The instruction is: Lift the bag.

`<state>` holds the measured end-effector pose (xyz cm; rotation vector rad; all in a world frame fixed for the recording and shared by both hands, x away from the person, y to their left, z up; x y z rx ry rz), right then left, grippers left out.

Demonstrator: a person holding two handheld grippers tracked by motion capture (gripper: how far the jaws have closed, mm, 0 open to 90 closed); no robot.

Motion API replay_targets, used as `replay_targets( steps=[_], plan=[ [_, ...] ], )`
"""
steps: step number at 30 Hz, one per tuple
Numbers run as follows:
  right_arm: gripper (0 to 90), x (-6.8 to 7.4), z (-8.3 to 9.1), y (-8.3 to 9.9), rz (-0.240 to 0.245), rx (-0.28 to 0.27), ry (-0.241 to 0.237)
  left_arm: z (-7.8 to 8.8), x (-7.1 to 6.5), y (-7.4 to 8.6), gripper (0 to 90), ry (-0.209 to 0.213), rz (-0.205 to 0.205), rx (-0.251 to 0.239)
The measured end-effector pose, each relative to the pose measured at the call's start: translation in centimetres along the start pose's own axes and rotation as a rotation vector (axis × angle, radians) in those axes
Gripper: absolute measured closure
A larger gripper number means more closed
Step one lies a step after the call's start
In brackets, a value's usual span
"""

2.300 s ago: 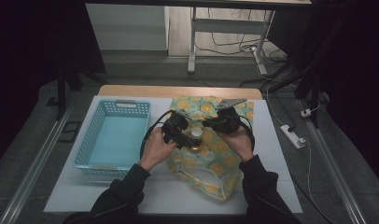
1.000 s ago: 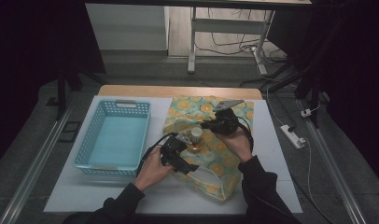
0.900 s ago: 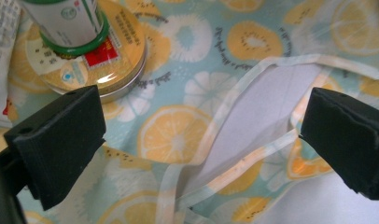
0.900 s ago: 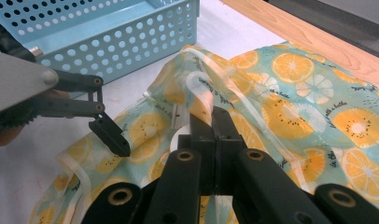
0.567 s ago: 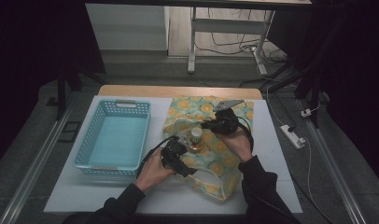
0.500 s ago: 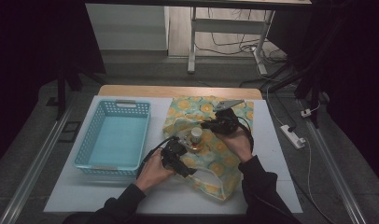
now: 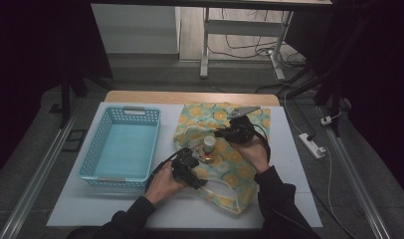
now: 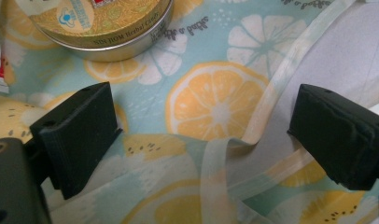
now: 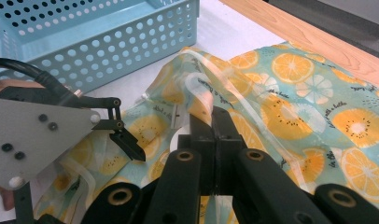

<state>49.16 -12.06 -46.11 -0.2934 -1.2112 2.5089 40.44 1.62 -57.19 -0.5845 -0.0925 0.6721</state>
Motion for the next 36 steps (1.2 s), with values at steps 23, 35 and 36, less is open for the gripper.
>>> replay_targets(
  steps=[23, 35, 36],
  plan=[
    [90.0, 0.1, -0.1, 0.0, 0.001, 0.005, -0.003, 1.0, 0.3, 0.0, 83.6, 0.047, 0.079, -0.013],
    [90.0, 0.0, 0.0, 0.1, -0.001, 0.005, -0.004, 1.1, -0.5, -0.5, 88.8, 0.016, 0.129, 0.019],
    [90.0, -0.1, 0.0, 0.1, -0.001, 0.004, -0.005, 1.1, -0.6, -0.5, 88.8, 0.012, 0.126, 0.020]
  ],
)
Point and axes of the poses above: each handheld gripper's, and its own axes: z roughly backward along the jaws, y roughly out of its underside, x roughly to its left, the point moved 5 cm from there along -z, roughly forward along the jaws, and after that the axes turned 6 degrees about z, right-handed, at the moved point
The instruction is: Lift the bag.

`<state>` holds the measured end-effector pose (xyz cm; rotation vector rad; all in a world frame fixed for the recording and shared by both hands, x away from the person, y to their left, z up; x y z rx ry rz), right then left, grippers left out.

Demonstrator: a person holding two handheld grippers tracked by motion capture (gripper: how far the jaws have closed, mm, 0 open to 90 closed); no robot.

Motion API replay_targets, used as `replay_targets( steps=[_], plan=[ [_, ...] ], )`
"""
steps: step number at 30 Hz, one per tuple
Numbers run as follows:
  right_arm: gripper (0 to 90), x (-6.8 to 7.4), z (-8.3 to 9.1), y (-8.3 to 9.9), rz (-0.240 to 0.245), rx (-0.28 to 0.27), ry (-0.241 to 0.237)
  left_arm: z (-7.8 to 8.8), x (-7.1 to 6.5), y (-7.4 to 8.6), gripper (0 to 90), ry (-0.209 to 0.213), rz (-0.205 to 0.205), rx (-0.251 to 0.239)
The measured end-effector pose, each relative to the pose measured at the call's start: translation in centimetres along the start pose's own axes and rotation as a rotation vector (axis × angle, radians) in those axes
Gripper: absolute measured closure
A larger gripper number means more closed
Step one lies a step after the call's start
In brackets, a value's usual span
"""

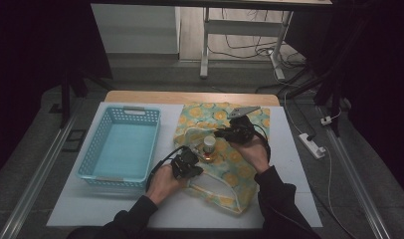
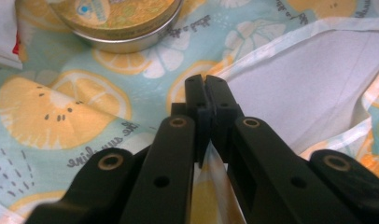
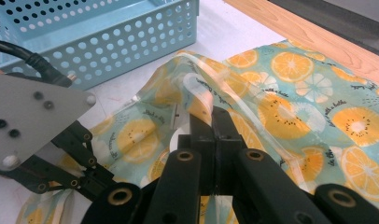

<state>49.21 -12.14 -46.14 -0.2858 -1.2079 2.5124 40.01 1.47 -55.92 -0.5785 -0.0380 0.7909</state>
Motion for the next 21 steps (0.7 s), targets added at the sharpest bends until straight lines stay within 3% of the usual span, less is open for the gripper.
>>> replay_targets(
  steps=[10, 21],
  plan=[
    [90.0, 0.2, 0.4, -0.3, 0.001, -0.010, -0.005, 1.5, -1.1, -1.3, 88.9, 0.033, -0.002, -0.029],
    [90.0, 0.8, 1.2, -1.2, 0.021, -0.018, -0.014, 3.8, -1.4, -2.7, 88.9, 0.069, 0.013, -0.084]
  ],
)
Point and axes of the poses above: each handheld gripper's, and its own axes: z roughly backward along the jaws, y roughly out of its underside, x roughly to its left, the point moved 5 cm from there along -z, roughly forward along the jaws, and after that the axes turned 6 degrees about z, right-handed, at the moved point
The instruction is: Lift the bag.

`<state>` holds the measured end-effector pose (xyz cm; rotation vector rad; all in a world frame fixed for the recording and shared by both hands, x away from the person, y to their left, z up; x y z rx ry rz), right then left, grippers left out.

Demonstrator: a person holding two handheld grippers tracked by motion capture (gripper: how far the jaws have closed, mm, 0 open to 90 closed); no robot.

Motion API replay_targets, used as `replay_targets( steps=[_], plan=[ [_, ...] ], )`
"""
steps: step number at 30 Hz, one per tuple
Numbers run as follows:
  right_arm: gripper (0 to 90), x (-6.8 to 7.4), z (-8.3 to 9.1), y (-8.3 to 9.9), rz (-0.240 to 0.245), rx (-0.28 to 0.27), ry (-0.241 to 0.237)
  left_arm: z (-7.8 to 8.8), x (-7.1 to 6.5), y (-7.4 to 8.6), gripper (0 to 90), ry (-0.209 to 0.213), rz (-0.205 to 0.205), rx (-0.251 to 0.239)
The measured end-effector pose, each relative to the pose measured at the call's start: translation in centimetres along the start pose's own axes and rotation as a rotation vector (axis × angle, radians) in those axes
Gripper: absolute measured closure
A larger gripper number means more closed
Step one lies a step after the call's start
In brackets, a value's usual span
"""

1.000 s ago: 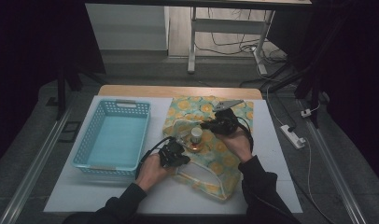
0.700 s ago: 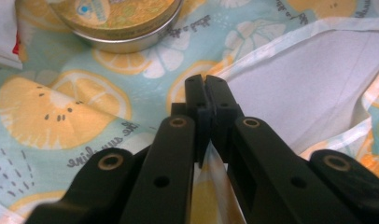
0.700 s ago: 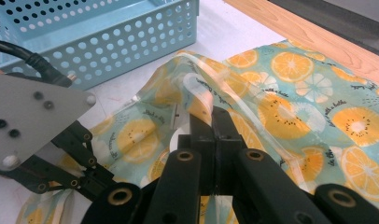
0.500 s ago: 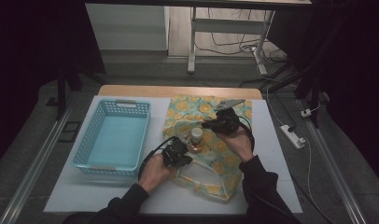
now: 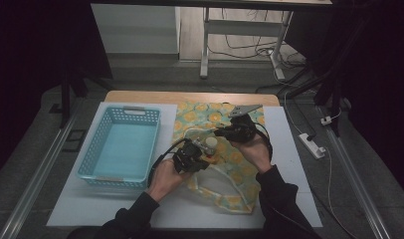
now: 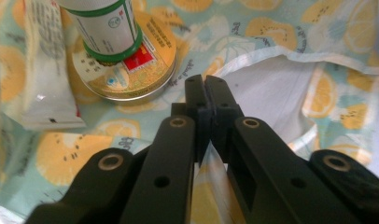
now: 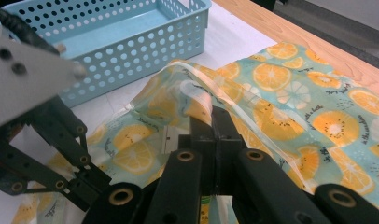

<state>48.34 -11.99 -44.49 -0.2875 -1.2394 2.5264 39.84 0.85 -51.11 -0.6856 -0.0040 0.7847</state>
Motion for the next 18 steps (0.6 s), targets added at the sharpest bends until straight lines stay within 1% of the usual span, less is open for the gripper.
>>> replay_targets(
  steps=[2, 4, 6, 11, 13, 15, 18],
  plan=[
    [90.0, 0.1, 0.1, -0.1, 0.007, 0.004, -0.002, 0.4, 0.1, -0.1, 88.9, 0.025, 0.011, -0.008],
    [90.0, 0.2, 0.2, -0.2, 0.007, 0.007, -0.005, 0.8, 0.3, -0.3, 88.9, 0.042, 0.023, -0.018],
    [90.0, 0.2, 0.3, -0.4, 0.005, 0.006, -0.009, 1.2, 0.4, -0.4, 88.9, 0.053, 0.034, -0.028],
    [90.0, 0.5, 0.5, -0.6, 0.007, 0.006, -0.020, 2.5, 0.5, -0.9, 88.9, 0.072, 0.045, -0.043],
    [90.0, 0.6, 0.6, -0.8, 0.007, 0.011, -0.023, 3.1, 0.5, -1.1, 88.9, 0.088, 0.050, -0.050],
    [90.0, 0.8, 0.8, -1.1, 0.017, 0.013, -0.022, 3.6, 0.5, -1.3, 88.9, 0.108, 0.056, -0.057],
    [90.0, 1.0, 1.1, -1.8, 0.028, 0.010, -0.021, 4.5, 0.7, -1.6, 88.9, 0.121, 0.063, -0.068]
  ],
)
Point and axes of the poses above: each handheld gripper's, and its own axes: z roughly backward along the jaws, y roughly out of its underside, x roughly to its left, the point moved 5 cm from there along -z, roughly forward along the jaws, and after that the axes turned 6 degrees about z, right-handed, at the moved point
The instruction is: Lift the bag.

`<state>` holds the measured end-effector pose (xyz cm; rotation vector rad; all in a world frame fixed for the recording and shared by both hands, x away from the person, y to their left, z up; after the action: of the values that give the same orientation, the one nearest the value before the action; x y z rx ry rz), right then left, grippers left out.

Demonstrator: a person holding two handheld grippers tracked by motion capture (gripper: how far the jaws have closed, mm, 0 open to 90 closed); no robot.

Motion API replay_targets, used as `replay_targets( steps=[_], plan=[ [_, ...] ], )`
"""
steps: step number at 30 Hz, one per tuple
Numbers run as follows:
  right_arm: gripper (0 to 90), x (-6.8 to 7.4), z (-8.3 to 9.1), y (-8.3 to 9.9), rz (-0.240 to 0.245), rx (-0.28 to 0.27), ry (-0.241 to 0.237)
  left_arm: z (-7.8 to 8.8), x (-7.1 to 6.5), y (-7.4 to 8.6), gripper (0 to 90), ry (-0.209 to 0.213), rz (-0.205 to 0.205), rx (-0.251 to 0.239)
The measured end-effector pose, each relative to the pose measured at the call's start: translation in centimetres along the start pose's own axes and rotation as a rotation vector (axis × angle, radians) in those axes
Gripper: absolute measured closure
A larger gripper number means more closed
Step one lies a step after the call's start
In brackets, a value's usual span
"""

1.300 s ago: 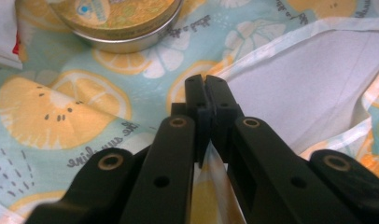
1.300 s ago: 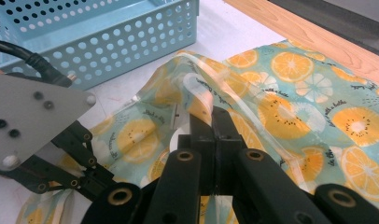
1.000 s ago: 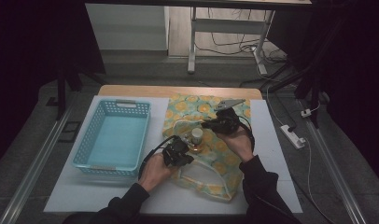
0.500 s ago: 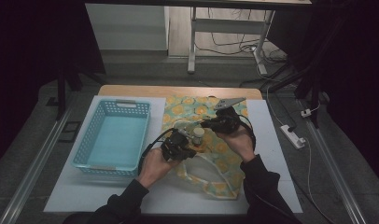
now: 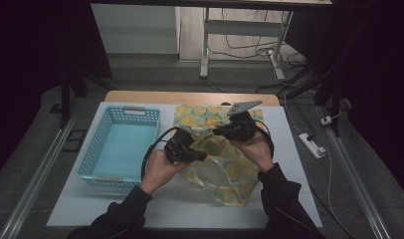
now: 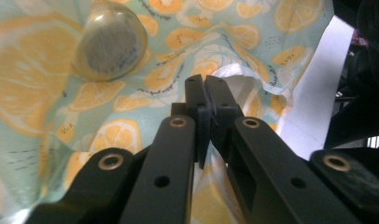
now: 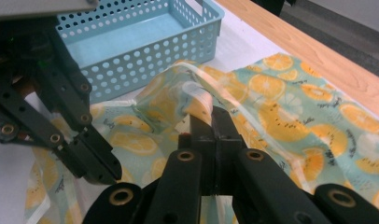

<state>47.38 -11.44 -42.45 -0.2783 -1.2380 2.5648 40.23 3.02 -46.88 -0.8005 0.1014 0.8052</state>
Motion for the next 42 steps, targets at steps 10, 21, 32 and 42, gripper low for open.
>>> replay_targets(
  steps=[10, 21, 32, 42],
  plan=[
    [90.0, 0.4, 0.6, -0.9, 0.000, -0.006, -0.024, 2.4, 0.4, -1.2, 88.9, 0.034, 0.020, -0.027],
    [90.0, 0.8, 1.8, -1.9, -0.004, -0.018, -0.048, 4.8, 1.2, -2.9, 88.9, 0.083, 0.039, -0.067],
    [90.0, 1.3, 2.9, -3.9, 0.009, -0.026, -0.071, 8.2, 1.7, -5.1, 88.9, 0.089, 0.021, -0.131],
    [90.0, 1.4, 4.4, -5.9, 0.027, -0.044, -0.066, 10.8, 2.0, -6.9, 89.0, 0.104, 0.029, -0.207]
  ],
)
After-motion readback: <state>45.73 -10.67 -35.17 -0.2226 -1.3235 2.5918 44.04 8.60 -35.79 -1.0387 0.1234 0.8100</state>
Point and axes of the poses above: each handheld gripper's, and its own axes: z roughly backward along the jaws, y roughly out of its underside, x roughly to its left, the point moved 5 cm from there along -z, roughly forward along the jaws, and after that the axes turned 6 degrees about z, right-handed, at the moved point
